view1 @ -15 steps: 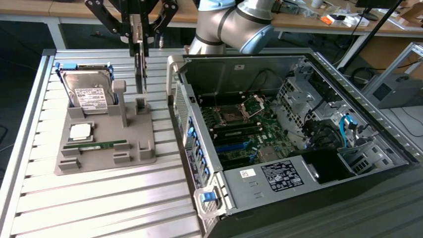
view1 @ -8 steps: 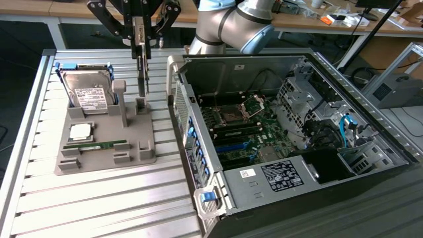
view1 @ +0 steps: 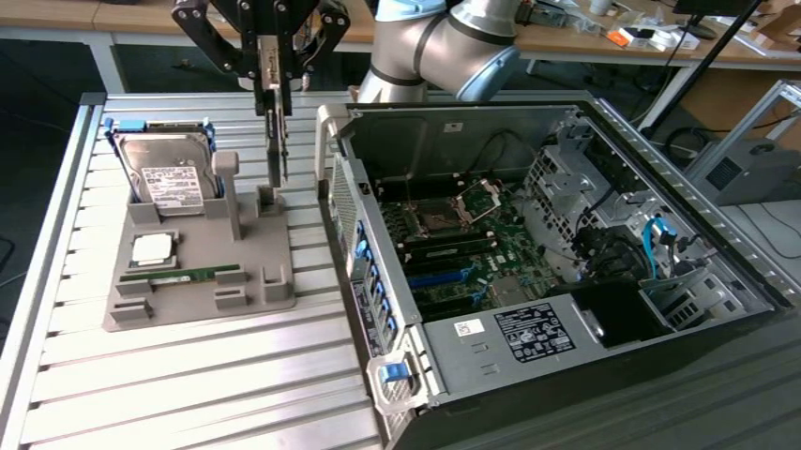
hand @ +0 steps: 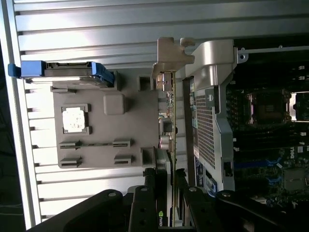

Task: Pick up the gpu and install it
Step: 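Pick up the gpu and move the gpu toward the slot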

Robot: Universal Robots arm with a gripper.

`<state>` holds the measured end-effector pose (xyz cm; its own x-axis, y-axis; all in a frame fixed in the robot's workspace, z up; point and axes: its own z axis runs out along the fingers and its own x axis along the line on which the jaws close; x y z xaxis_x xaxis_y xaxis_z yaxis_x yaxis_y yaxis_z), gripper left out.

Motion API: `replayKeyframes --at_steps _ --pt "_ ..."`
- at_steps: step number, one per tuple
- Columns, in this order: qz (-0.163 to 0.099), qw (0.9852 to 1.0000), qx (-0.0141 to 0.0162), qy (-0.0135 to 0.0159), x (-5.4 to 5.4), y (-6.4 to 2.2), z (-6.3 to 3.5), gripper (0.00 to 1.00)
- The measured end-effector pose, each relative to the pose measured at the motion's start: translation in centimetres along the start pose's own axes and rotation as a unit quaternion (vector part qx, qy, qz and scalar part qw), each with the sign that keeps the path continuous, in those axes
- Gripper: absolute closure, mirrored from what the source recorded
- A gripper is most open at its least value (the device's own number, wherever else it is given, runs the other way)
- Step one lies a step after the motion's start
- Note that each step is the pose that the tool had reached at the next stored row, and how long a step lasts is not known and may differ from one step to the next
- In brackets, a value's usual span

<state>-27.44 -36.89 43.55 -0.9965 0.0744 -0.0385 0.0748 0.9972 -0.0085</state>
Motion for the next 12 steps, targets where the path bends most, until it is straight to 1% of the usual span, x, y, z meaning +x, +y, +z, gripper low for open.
replayKeyframes --at_steps 12 --pt "0.0 1.0 0.0 0.0007 -1.3 -0.38 0.05 0.73"
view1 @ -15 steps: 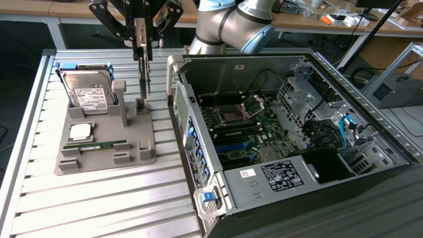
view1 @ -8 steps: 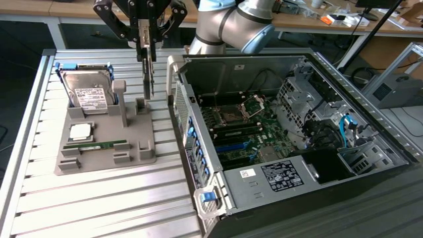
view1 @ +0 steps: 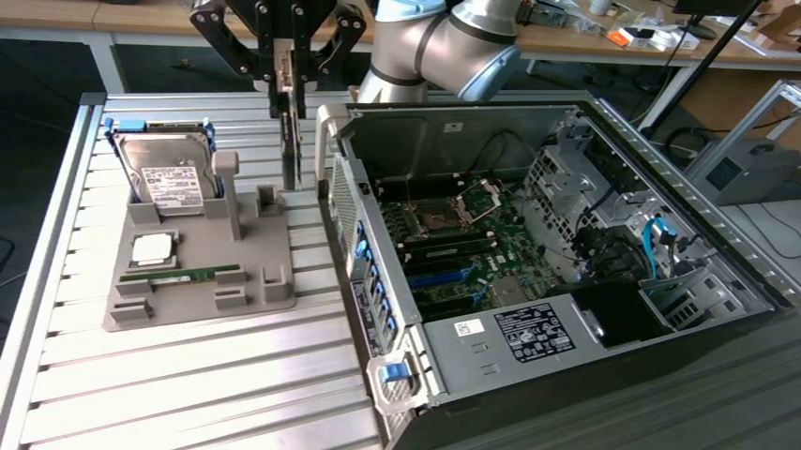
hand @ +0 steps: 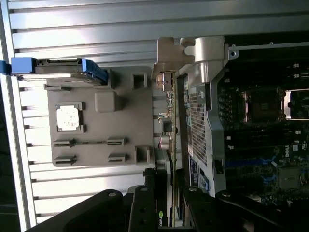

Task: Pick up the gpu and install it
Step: 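Pick up the gpu and move the gpu toward the slot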

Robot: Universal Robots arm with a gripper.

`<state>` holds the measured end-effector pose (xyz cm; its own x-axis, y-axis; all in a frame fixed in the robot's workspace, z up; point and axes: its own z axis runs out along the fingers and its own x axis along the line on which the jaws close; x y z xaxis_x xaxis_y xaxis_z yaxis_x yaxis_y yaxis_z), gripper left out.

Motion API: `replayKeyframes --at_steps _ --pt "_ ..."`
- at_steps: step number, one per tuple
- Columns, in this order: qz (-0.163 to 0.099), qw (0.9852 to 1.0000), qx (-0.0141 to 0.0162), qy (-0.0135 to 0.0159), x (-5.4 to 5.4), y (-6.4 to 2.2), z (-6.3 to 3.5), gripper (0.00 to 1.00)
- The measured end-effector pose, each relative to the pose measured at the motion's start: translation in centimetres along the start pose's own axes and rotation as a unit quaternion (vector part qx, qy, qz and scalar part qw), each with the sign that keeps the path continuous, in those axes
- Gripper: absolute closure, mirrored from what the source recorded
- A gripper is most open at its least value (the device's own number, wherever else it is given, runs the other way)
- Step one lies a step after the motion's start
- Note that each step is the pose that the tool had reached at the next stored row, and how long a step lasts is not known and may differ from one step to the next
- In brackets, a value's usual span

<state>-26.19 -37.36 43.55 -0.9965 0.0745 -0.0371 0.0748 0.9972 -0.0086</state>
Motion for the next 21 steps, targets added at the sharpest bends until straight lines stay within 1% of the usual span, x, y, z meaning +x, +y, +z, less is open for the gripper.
replayKeyframes --at_steps 21 --pt "0.0 1.0 0.0 0.0002 -1.7 -0.59 0.07 0.73"
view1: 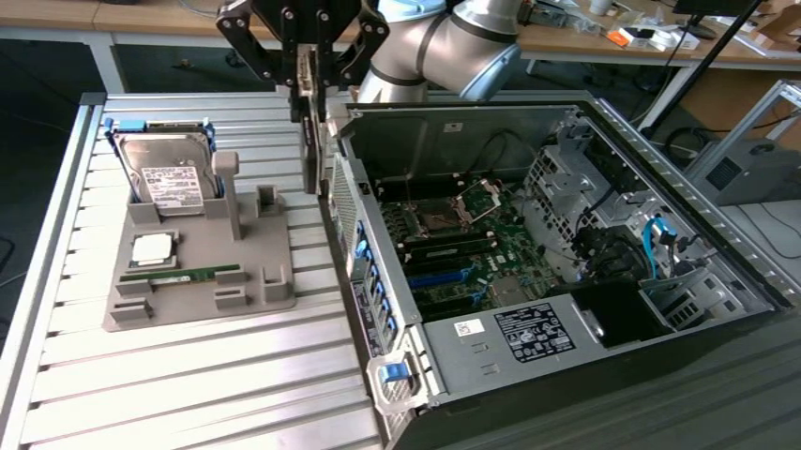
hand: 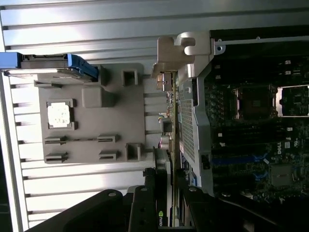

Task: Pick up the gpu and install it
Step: 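Pick up the gpu and move the gpu toward the slot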

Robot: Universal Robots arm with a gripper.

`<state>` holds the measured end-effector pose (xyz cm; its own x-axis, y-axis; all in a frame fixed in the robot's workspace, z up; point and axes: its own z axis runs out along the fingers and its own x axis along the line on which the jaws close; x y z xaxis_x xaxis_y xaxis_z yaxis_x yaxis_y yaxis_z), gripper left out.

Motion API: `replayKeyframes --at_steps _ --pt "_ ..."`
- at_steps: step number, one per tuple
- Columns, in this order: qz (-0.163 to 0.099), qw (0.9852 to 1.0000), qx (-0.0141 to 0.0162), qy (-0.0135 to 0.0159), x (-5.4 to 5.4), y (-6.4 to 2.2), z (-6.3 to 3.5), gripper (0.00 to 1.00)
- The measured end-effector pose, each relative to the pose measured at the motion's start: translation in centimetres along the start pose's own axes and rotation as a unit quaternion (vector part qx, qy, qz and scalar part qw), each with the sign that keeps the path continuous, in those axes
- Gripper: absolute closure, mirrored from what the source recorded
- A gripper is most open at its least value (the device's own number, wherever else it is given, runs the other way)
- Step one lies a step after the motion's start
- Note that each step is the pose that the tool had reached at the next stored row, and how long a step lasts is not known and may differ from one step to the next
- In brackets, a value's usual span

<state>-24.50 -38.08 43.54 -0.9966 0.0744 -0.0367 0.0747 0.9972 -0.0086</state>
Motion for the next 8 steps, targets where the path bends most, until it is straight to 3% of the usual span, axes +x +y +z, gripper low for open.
replayKeyframes --at_steps 8 --pt "0.0 1.0 0.0 0.0 -0.5 -0.17 0.02 0.73"
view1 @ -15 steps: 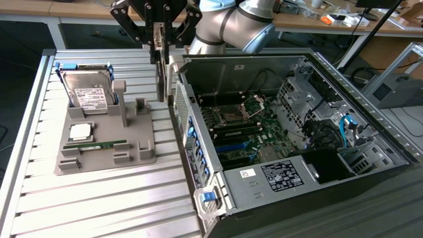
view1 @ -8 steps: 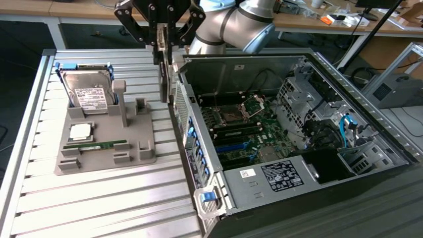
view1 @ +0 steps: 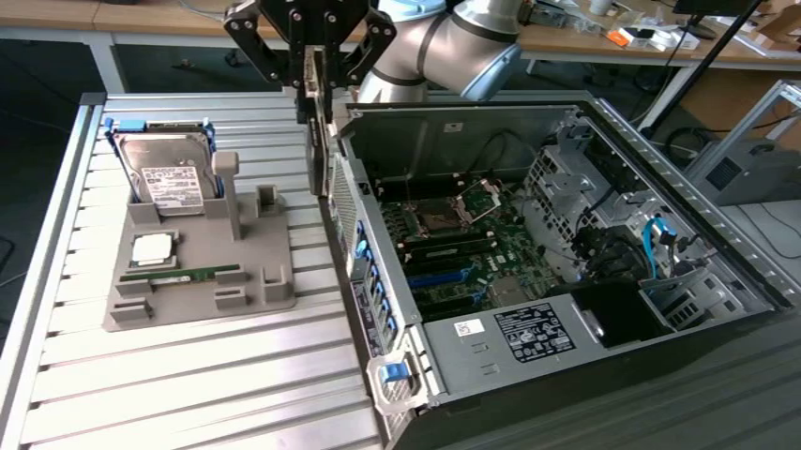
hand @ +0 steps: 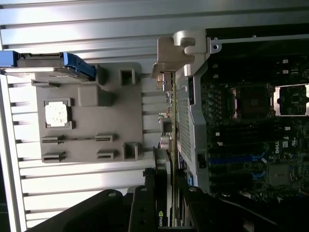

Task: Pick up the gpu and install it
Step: 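Pick up the gpu and move the gpu toward the slot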

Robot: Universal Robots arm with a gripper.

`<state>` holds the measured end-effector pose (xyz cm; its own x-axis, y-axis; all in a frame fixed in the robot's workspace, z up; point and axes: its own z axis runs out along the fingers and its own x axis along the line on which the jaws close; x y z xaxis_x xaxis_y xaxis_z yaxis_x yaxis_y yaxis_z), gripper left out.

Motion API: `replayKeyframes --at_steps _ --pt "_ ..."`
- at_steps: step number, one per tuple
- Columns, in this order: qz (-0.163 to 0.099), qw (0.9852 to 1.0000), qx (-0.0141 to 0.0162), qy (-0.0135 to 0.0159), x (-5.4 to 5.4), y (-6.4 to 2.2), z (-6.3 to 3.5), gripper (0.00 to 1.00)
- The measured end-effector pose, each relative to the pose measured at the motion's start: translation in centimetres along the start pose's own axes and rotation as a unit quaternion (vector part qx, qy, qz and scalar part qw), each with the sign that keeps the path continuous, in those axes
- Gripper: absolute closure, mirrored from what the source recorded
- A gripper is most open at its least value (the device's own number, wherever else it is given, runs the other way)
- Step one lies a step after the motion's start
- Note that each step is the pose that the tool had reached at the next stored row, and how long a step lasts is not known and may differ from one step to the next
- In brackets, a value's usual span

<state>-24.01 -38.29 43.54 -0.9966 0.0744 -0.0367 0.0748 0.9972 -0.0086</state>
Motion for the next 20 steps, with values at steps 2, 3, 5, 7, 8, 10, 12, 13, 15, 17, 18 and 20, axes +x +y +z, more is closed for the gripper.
replayKeyframes --at_steps 2,3,5,7,8,10,12,13,15,17,18,20 --pt "0.0 1.0 0.0 0.0 -0.1 -0.04 0.0 0.73" --pt "0.0 1.0 0.0 0.0 -0.2 -0.06 0.0 0.73" --pt "0.0 1.0 0.0 0.0 -0.3 -0.1 0.01 0.73" --pt "0.0 1.0 0.0 0.0 -0.4 -0.14 0.01 0.73" --pt "0.0 1.0 0.0 0.0 -0.4 -0.17 0.01 0.73" --pt "0.0 1.0 0.0 0.0 -0.5 -0.22 0.02 0.73" --pt "0.0 1.0 0.0001 0.0001 -0.8 -0.25 0.03 0.73" --pt "0.0 1.0 0.0001 0.0001 -0.8 -0.28 0.03 0.73" --pt "0.0 1.0 0.0 0.0001 -1.0 -0.32 0.04 0.73" --pt "0.0 1.0 0.0 0.0001 -1.1 -0.36 0.04 0.73" --pt "0.0 1.0 0.0 0.0001 -1.1 -0.39 0.04 0.73" --pt "0.0 1.0 0.0 0.0001 -1.2 -0.44 0.05 0.73"
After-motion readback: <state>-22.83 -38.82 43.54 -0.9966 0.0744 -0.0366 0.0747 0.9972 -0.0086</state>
